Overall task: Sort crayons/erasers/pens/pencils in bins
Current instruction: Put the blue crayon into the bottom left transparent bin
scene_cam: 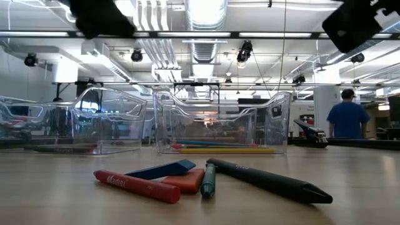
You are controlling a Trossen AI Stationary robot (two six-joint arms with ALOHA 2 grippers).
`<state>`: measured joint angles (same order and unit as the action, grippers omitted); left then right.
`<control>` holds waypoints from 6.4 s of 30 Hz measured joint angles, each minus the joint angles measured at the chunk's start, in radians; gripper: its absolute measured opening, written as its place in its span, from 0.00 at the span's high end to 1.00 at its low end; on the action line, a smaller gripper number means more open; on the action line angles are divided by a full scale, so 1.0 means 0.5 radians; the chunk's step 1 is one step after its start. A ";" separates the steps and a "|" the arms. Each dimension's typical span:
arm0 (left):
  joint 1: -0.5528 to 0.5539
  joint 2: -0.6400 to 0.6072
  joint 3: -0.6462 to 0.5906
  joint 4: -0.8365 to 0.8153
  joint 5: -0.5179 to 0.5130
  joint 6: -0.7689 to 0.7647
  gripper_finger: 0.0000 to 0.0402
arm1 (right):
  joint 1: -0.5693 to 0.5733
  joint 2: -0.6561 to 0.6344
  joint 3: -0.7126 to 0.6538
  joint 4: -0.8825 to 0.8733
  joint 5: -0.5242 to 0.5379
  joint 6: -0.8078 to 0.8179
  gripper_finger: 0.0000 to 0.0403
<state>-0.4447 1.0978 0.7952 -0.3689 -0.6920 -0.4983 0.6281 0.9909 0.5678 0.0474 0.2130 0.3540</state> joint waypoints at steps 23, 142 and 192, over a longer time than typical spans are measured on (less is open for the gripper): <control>-0.049 0.659 -0.112 2.137 0.018 0.958 0.63 | 0.098 0.510 0.199 -0.943 -0.282 1.135 0.39; -0.097 0.681 -0.131 2.125 0.023 0.799 0.63 | 0.179 1.195 0.506 -1.342 -0.481 1.435 0.62; -0.092 0.799 -0.102 2.141 0.141 0.796 0.63 | 0.151 0.782 0.783 -1.087 -0.091 1.079 0.97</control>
<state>-0.4908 1.4971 0.7441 0.7019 -0.6215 -0.1001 0.7036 1.3821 0.9593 -0.4960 0.1674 0.8934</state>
